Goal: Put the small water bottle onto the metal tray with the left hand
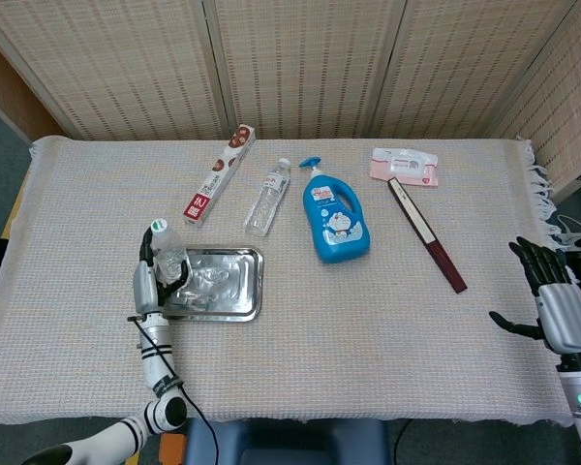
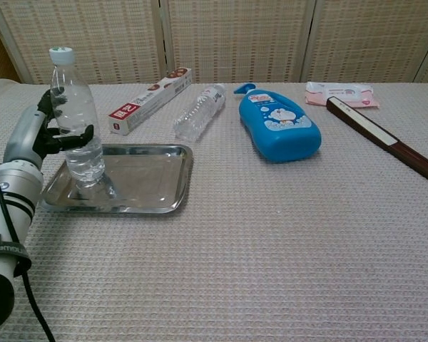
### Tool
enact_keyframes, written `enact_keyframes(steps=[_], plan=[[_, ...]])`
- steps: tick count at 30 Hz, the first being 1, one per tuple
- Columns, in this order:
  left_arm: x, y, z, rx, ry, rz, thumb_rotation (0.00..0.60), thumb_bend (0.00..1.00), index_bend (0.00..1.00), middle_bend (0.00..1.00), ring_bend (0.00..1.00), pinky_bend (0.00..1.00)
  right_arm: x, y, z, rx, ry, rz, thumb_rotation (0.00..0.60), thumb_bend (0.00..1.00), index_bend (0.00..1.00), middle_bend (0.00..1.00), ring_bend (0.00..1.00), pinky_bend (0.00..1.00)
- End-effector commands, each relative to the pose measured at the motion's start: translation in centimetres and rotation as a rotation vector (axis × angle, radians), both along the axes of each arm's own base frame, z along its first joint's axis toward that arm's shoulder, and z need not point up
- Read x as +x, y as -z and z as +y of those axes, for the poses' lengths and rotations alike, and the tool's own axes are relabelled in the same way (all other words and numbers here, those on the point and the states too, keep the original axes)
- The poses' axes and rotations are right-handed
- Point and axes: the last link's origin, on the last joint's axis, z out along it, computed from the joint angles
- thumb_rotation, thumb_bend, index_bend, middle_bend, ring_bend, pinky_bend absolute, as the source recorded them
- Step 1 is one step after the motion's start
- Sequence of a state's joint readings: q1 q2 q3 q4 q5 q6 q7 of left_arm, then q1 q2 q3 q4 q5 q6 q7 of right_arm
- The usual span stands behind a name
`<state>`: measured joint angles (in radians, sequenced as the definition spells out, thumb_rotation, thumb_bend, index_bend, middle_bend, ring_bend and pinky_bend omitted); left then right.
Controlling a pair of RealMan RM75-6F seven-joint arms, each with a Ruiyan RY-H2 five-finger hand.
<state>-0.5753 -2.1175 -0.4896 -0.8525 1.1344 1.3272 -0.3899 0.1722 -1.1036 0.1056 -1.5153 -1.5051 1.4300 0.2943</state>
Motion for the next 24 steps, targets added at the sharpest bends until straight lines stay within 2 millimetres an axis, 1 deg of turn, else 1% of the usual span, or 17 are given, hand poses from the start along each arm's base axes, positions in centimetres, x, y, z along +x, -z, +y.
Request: enact_keyframes(steps=[1,7,13,24], plan=[[-0.4,-0.6,-0.5,-0.009,0.0,0.011,0.6,0.42,0.0,0.0,0.02,0.19,0.0,0.0,0.0,0.001,0.0,0.001,0.6,0.06,0.06,0.0,0.0,0.03],[-0.6,-1.1,-1.0,-0.026,0.006,0.017,0.6,0.41,0.0,0.0,0.0,0.19,0.0,0.1,0.0,0.002,0.0,0.002,0.6,0.06,0.06,0.0,0.0,0.03],[-0.6,-1.9,-2.5,-0.067,0.006,0.014,0.6,0.39,0.0,0.0,0.0,0.19,0.0,0.2,0.0,0.005,0.0,0.006,0.6,0.06,0.06,0.0,0.0,0.03],[-0.8,-2.4,-3.4,-0.173,0.022,0.029,0.6,0.36,0.0,0.0,0.0,0.16,0.0,0.1,0.0,0.006,0.003,0.006,0.6,0.06,0.06,0.0,0.0,0.03]])
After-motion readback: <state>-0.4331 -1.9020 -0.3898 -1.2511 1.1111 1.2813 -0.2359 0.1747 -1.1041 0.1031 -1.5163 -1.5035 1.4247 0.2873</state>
